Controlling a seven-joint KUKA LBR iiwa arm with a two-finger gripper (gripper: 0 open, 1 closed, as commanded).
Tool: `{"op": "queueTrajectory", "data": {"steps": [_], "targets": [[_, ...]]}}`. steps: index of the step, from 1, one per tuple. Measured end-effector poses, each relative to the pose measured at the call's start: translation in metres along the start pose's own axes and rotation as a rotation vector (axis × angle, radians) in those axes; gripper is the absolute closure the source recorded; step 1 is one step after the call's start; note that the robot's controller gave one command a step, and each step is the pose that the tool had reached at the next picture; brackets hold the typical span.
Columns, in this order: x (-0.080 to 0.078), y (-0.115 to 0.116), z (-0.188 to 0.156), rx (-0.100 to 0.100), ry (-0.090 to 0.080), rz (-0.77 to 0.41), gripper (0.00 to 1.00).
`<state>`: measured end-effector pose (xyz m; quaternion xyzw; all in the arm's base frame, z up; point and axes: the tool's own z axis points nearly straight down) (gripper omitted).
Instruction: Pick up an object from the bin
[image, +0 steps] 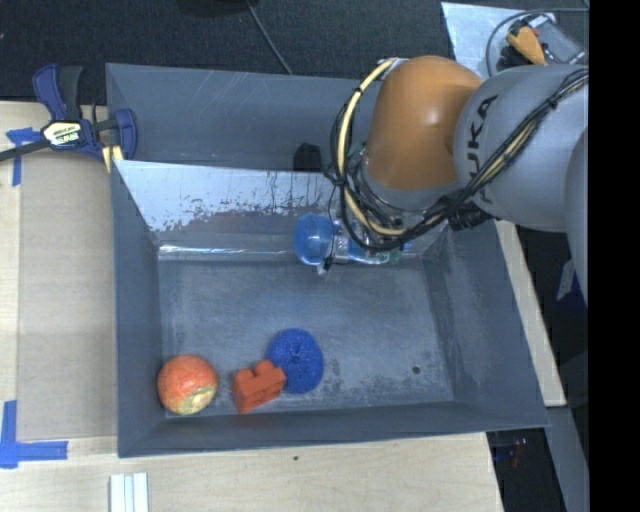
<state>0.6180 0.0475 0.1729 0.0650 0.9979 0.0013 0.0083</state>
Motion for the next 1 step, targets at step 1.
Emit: {"op": "queueTrajectory", "data": {"steps": [1], "targets": [[0.0002,-0.0005,-0.0350,0.001,0.004,0.000,1.00]]}}
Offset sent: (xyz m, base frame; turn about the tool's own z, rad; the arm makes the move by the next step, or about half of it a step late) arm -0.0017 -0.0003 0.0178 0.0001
